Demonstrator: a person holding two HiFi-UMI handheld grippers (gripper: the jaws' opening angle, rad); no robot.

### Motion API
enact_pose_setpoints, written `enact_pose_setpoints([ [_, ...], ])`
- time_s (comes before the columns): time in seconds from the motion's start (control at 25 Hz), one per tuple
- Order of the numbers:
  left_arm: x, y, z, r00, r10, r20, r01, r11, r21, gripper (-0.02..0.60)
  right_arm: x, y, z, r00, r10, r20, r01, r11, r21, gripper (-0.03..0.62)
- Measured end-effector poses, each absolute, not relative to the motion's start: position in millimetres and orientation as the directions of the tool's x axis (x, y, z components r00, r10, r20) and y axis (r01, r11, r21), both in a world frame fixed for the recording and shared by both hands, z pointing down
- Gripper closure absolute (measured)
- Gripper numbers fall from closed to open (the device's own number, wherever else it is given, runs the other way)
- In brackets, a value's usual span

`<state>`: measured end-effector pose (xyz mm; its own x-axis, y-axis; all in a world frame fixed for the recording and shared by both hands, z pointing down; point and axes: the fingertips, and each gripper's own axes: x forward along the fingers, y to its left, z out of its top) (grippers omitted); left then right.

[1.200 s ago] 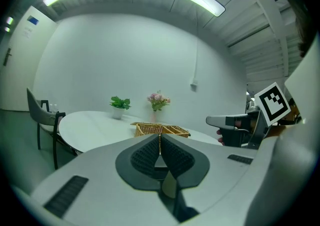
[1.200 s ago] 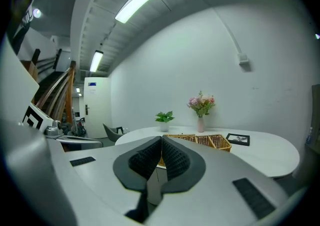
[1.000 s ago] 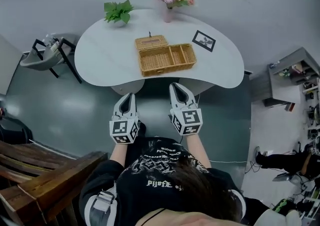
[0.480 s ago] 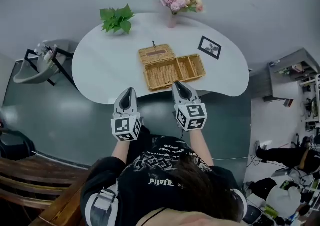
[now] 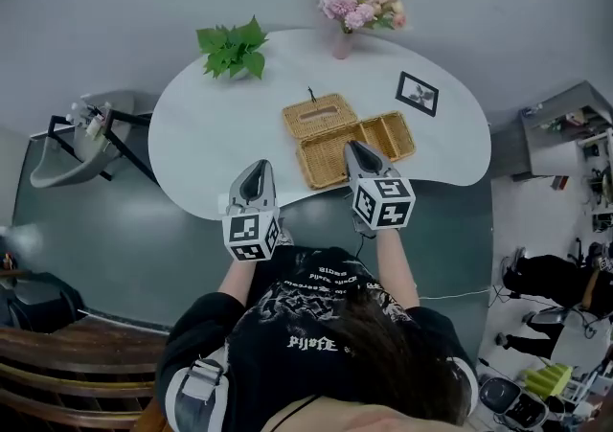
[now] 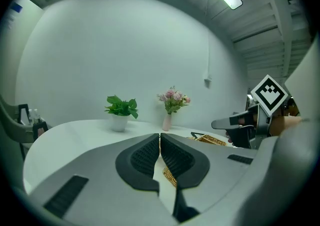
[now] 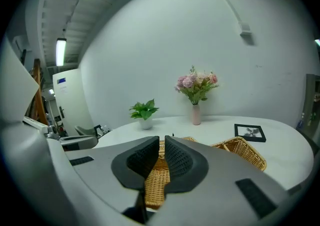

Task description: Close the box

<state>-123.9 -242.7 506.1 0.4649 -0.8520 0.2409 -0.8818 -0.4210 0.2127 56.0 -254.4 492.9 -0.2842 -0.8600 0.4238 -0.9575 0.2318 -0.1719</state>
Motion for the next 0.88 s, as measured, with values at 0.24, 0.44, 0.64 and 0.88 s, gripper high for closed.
enact_pose_setpoints([
  [0.24, -132.3, -260.4, 506.4, 0.485, -0.837, 0.252, -0.872, -0.442, 0.212, 0.554, 40.5, -287.8, 486.9, -0.311, -0.836, 0.452, -0.95, 0.257, -0.178, 0.516],
  [0.44, -138.9, -272.1, 510.9, 0.466, -0.84, 0.279, -0.882, -0.416, 0.222, 0.554, 35.1, -318.3, 487.6, -0.35, -0.801, 0.487, -0.937, 0.291, -0.195, 0.479],
  [0.64, -139.2, -284.1, 517.2, 0.429, -0.851, 0.304, -0.9, -0.373, 0.226, 0.554, 36.8, -352.6, 490.5, -0.396, -0.753, 0.526, -0.918, 0.329, -0.221, 0.45],
  [0.88, -129.3, -302.2, 517.9, 0.391, -0.863, 0.32, -0.915, -0.326, 0.239, 0.554, 38.3, -385.6, 494.9, -0.454, -0.688, 0.566, -0.891, 0.369, -0.267, 0.447],
])
